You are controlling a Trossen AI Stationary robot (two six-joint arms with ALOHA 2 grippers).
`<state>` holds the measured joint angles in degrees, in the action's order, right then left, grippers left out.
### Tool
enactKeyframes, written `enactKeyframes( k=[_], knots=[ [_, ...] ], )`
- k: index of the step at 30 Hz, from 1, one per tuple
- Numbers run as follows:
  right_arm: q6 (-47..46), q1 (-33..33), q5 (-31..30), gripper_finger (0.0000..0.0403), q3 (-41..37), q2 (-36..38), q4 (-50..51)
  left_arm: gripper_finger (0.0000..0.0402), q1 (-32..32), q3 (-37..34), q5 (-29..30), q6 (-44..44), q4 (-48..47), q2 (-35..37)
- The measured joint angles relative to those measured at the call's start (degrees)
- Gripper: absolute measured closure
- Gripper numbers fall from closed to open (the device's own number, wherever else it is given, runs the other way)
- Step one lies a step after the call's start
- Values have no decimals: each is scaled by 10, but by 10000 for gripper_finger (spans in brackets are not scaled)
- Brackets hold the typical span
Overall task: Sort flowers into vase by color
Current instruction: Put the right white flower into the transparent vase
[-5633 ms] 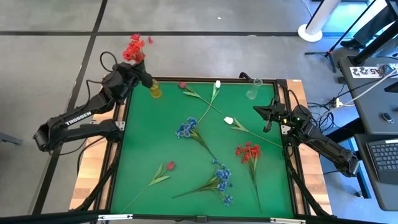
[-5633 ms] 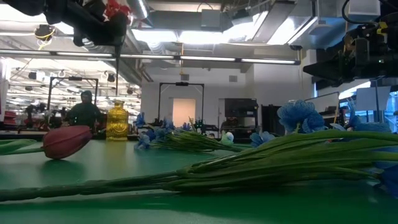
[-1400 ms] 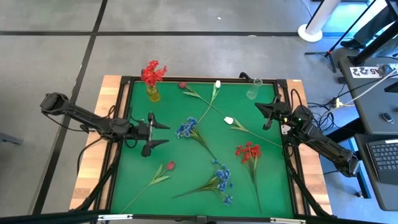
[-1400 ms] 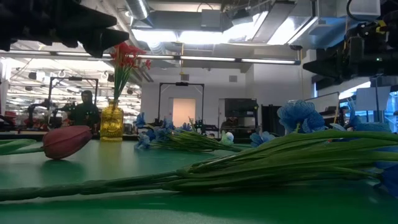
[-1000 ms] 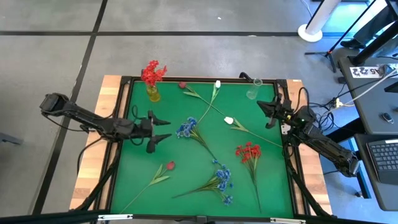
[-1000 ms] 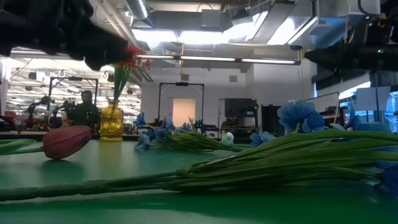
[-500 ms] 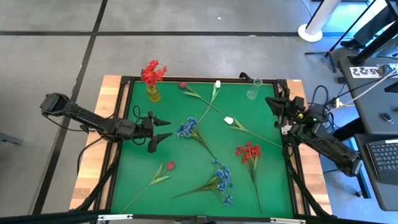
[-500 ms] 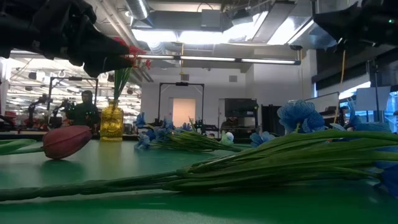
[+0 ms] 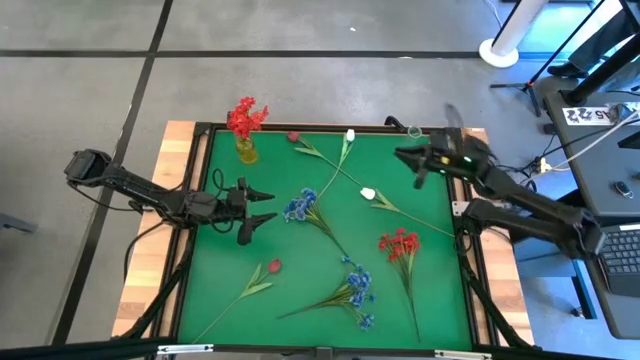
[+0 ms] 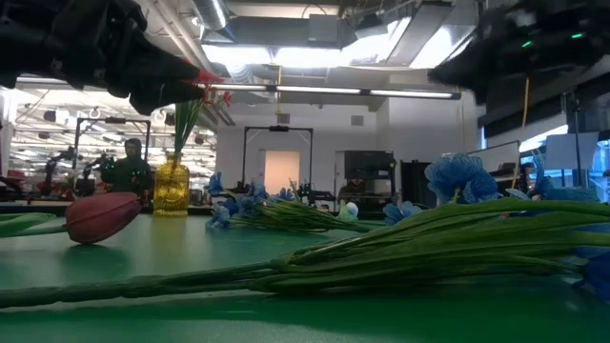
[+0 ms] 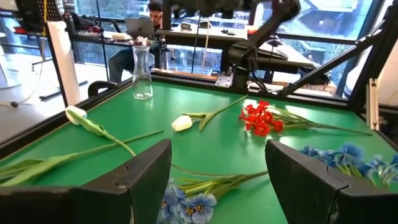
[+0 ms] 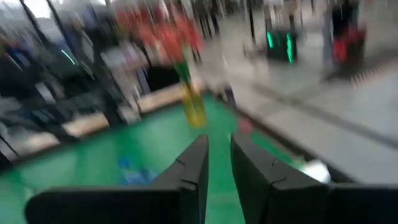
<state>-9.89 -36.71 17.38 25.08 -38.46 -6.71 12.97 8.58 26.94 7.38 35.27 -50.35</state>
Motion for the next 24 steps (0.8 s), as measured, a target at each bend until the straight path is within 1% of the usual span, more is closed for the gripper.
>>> enactKeyframes(
  k=[4, 8, 11, 15, 17, 19, 21, 24],
  knots=[
    [62, 0, -12, 333, 75, -127, 89, 147, 0, 0, 0, -4, -1, 0],
    [113, 0, -52, 333, 166, -221, 196, 147, 0, 0, 1, -4, -4, 0],
    [139, 0, -71, 333, 239, -272, 315, 147, 0, 0, 2, -4, -6, 0],
    [175, 0, -102, 333, 317, -311, 505, 147, 0, 0, 26, -6, -6, 0],
    [172, 0, -103, 333, 327, -316, 568, 147, 0, 0, 49, -25, -5, 0],
    [161, 2, -100, 333, 325, -315, 604, 147, 0, 0, 78, -33, -1, 0],
    [144, 11, -97, 333, 314, -313, 630, 147, 0, 0, 99, -33, 0, 0],
    [116, 37, -97, 333, 287, -314, 642, 147, 0, 0, 103, -30, 0, 0]
  ],
)
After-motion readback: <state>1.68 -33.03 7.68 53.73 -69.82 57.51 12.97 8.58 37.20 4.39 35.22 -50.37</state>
